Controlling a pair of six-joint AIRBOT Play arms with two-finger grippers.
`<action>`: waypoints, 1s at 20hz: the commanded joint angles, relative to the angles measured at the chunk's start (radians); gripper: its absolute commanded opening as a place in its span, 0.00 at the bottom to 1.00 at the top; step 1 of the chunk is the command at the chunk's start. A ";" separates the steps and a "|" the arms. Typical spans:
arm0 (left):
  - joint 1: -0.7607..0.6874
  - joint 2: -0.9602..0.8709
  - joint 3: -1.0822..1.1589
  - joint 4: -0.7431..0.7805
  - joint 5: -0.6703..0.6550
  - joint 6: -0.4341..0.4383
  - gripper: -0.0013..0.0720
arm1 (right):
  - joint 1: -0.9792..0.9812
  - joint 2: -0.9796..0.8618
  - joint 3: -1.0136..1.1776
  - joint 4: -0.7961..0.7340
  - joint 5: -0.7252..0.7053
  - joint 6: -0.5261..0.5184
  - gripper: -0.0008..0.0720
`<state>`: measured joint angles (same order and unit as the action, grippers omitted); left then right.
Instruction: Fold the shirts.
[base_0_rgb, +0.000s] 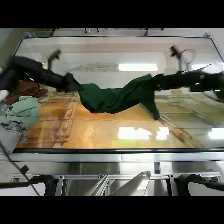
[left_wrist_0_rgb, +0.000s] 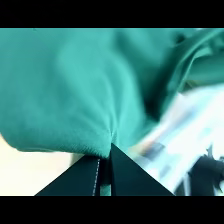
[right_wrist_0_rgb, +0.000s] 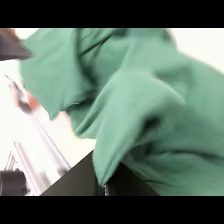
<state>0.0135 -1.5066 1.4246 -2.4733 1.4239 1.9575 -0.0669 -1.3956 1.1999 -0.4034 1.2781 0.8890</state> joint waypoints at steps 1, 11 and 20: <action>0.011 0.256 0.175 -0.018 0.209 0.017 0.04 | -0.163 0.340 0.001 0.036 0.098 -0.003 0.04; 0.198 0.832 0.240 -0.007 0.151 0.017 0.05 | -0.302 1.004 -0.006 0.046 -0.134 0.064 0.04; 0.211 0.315 -0.336 -0.014 -0.020 0.070 0.05 | -0.114 0.270 -0.365 0.047 -0.183 0.002 0.05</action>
<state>0.2207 -0.9817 1.2289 -2.4805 1.5017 1.9945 -0.2489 -0.8879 0.9501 -0.3592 1.1961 0.9508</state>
